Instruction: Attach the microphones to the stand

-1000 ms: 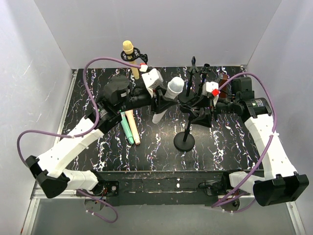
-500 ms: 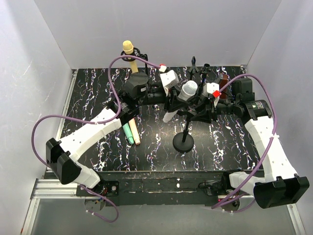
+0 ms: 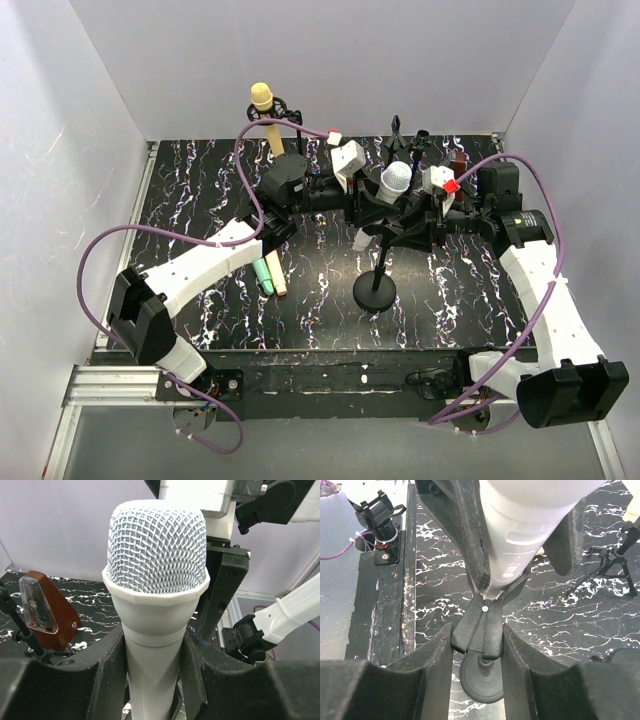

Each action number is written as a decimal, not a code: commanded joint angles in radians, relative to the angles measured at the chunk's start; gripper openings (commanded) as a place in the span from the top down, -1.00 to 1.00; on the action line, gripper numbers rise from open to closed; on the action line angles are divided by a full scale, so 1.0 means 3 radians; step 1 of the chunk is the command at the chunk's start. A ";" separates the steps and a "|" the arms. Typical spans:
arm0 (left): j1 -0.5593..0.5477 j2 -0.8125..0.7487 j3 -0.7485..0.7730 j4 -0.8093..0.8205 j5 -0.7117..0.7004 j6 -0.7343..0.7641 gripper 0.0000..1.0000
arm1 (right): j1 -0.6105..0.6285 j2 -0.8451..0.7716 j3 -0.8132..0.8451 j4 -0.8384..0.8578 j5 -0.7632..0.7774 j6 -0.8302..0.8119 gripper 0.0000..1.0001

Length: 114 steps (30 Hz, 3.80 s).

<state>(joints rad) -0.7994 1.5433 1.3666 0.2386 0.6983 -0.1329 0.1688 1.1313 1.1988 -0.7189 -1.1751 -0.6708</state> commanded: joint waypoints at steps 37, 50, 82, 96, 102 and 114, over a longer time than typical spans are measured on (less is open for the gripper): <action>-0.0004 -0.0935 -0.0623 -0.0192 -0.0936 -0.0160 -0.96 | -0.0527 -0.0508 -0.0626 0.0485 -0.0649 0.0703 -0.76; 0.0001 -0.1963 -0.1563 -0.0131 -0.1494 -0.0554 -0.96 | -0.0936 -0.0795 -0.1040 0.0422 -0.0629 0.0574 -0.77; -0.0786 0.0085 -0.3032 0.3330 -0.2282 0.0116 -0.96 | -0.1386 -0.0872 -0.1940 0.1108 0.0128 0.0886 -0.87; -0.1022 0.0807 -0.2485 0.3832 -0.2854 0.0356 -0.86 | -0.1411 -0.0821 -0.1925 0.1103 0.0108 0.0881 -0.87; -0.1083 0.0915 -0.2347 0.3791 -0.2992 0.0428 -0.76 | -0.1411 -0.0810 -0.1920 0.1098 0.0113 0.0866 -0.87; -0.1181 0.0930 -0.2019 0.3367 -0.3202 0.0816 0.20 | -0.1417 -0.0775 -0.1915 0.1082 0.0138 0.0825 -0.88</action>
<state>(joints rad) -1.1484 1.8252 0.7208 1.2728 -0.2272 0.0669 -0.2493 0.8955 0.6064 -0.4145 -1.1278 -0.4049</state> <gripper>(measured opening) 0.603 0.937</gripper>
